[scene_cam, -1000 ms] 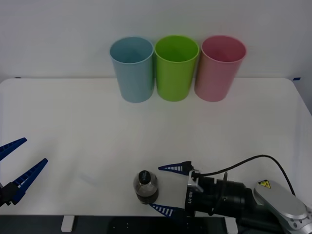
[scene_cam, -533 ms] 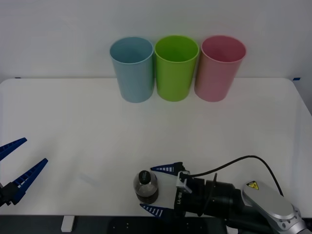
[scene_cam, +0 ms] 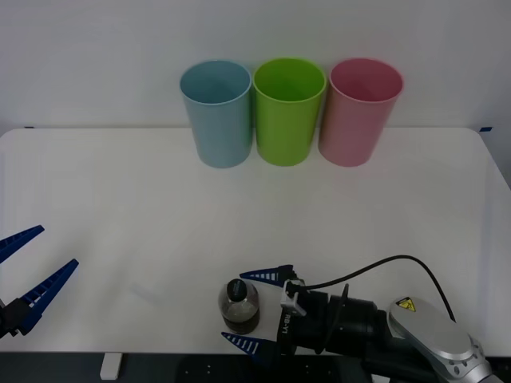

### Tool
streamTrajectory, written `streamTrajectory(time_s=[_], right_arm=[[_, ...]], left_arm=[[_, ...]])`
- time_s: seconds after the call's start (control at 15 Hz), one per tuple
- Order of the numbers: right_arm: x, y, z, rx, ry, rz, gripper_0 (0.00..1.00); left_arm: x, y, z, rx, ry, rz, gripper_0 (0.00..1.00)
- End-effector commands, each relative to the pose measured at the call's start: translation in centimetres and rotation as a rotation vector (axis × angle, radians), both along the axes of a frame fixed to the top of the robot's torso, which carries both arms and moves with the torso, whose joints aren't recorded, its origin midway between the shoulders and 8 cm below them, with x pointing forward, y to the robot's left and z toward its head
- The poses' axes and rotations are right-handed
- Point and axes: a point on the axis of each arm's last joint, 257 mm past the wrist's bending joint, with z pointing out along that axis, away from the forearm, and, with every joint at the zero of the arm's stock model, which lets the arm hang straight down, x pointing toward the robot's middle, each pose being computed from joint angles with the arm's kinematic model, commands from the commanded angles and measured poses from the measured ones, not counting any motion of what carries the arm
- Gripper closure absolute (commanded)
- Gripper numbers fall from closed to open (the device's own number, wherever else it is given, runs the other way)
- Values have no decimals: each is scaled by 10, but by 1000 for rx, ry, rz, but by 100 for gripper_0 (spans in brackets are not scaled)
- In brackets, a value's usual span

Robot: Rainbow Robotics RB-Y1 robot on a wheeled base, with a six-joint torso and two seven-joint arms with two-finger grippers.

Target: Grasp the object on the table and drop it into the matching bin: aluminum can to the light blue bin, PET bottle to the pink bin.

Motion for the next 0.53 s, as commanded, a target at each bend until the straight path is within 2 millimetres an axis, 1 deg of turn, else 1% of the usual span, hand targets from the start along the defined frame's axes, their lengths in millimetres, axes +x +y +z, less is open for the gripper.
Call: streamTrajectory(time_s=[0.07, 0.13, 0.2, 0.53], right_arm=[[1, 2, -1, -6, -10, -1, 33], [1, 2, -1, -5, -10, -1, 87], [1, 3, 0, -5, -15, -1, 100], [1, 4, 1, -5, -17, 0, 100]], left_arm=[[0, 0, 0, 0, 0, 0, 0], [0, 0, 0, 0, 0, 0, 0], [0, 0, 0, 0, 0, 0, 0], [0, 0, 0, 0, 0, 0, 0]])
